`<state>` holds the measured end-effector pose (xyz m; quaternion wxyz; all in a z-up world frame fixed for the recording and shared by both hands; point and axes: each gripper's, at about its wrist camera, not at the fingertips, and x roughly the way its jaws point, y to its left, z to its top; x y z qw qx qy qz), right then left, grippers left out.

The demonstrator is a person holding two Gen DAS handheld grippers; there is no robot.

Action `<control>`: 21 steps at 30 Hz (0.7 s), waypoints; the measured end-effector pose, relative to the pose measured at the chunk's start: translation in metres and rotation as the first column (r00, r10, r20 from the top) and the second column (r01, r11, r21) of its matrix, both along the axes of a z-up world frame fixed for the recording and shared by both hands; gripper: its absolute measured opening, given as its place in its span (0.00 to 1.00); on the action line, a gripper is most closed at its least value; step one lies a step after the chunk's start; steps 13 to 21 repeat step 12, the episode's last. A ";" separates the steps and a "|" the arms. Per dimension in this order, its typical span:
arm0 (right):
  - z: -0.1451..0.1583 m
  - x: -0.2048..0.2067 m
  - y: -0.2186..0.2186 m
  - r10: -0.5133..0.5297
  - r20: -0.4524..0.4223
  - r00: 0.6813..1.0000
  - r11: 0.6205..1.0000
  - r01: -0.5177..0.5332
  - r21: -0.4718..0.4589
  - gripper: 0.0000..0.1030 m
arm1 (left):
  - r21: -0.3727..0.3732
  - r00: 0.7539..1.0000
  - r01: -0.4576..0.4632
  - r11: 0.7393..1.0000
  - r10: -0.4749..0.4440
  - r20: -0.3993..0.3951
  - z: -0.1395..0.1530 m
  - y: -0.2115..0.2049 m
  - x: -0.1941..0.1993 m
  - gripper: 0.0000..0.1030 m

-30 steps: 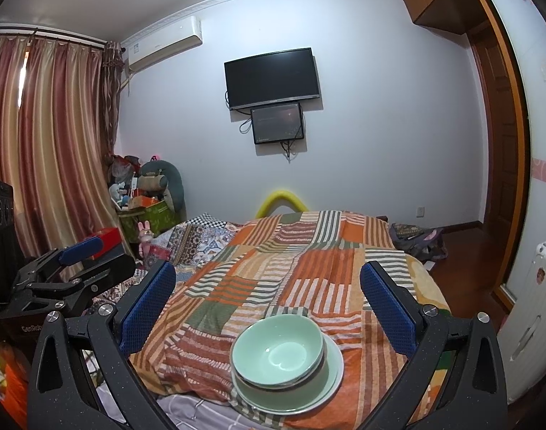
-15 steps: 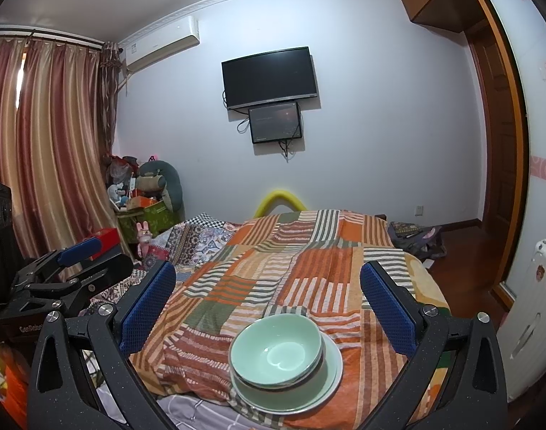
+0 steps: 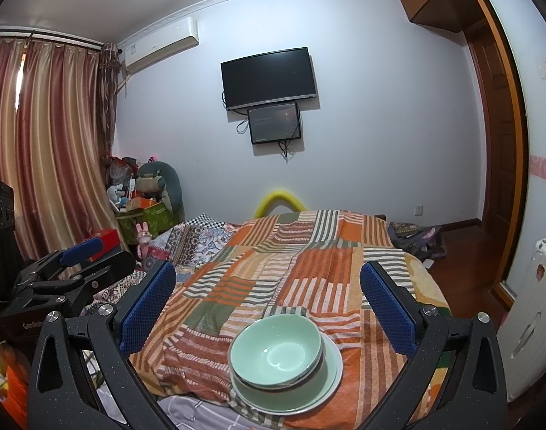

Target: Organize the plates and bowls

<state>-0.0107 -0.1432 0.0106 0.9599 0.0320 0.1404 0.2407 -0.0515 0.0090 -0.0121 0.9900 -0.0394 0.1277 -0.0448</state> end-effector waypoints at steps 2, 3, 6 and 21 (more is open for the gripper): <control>0.000 0.000 0.000 -0.001 -0.001 1.000 1.000 0.001 0.000 1.00 | 0.001 1.000 -0.004 1.000 0.004 0.002 0.000 0.000 0.000 1.00; 0.000 0.001 -0.001 -0.002 -0.002 1.000 1.000 0.002 0.001 1.00 | 0.002 1.000 -0.002 1.000 0.002 0.001 0.000 0.000 0.000 1.00; 0.000 0.002 0.000 -0.004 -0.005 1.000 1.000 0.004 0.006 1.00 | 0.002 1.000 0.003 1.000 -0.003 -0.003 0.000 -0.001 0.000 1.00; -0.002 0.004 -0.003 -0.002 -0.009 1.000 1.000 0.002 0.018 1.00 | 0.008 1.000 0.016 1.000 -0.015 -0.017 0.000 -0.002 0.002 1.00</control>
